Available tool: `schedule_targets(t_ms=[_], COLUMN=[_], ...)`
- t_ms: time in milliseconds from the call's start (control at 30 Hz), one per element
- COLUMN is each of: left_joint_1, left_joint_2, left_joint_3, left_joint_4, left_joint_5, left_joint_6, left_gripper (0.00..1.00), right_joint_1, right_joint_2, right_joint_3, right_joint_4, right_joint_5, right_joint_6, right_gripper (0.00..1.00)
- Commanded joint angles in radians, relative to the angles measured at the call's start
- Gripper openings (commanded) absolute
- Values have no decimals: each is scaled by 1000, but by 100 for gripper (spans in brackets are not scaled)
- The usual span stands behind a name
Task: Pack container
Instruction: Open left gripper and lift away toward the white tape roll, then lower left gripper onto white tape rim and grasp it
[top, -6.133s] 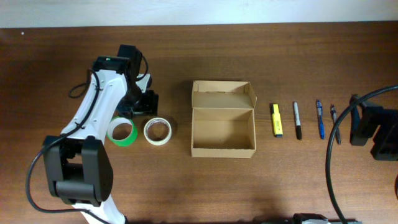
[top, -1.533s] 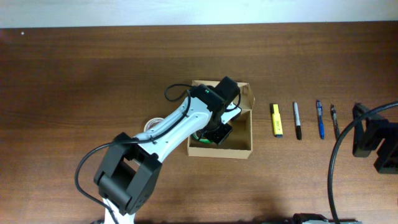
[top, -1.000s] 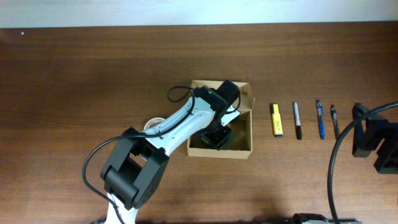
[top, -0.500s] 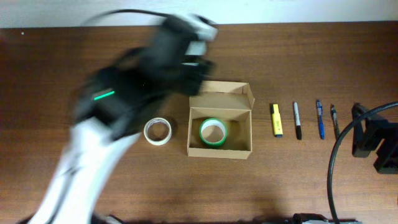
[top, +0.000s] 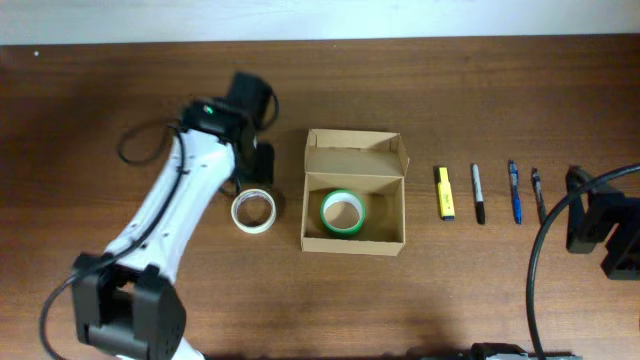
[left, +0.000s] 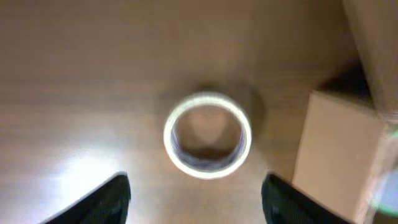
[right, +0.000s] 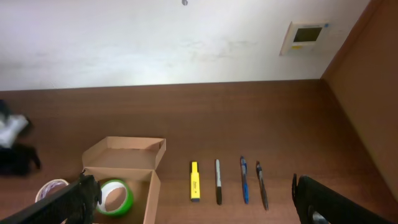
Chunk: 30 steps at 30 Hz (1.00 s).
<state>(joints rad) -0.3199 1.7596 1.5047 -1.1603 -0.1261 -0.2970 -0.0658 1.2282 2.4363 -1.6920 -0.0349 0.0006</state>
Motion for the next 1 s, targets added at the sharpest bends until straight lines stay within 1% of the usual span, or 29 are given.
schedule_targets(t_ms=[0,33,200,533,667,967], left_joint_1=[2,2,2,-3,-3,-14], left_joint_2=[-5,-4,-3,-2,-2,2], left_joint_3=[-124,-156,-200,-339,-388,-420], left_joint_4=[57,76,110,225,277,350], left_joint_5=[98,108,139,269,284,283], left_joint_6=[-18,-18,-17,-22,-25,-6], left_gripper=[67,67,67,67,66,64], right_joint_1=[-6,-6,-6,-6,-6,-6], right_joint_2=[-1,-1,-1,-1,-1,-1], right_joint_3=[-3,-3,-3,-3,-3,-3], right_joint_4=[-6,-6,-6,-6,-6,-6], right_joint_5=[-10,-10,-10,-10,-18,-36], right_joint_6=[8,8,8,8,8,8], right_gripper=[99,99,99,99,99,99])
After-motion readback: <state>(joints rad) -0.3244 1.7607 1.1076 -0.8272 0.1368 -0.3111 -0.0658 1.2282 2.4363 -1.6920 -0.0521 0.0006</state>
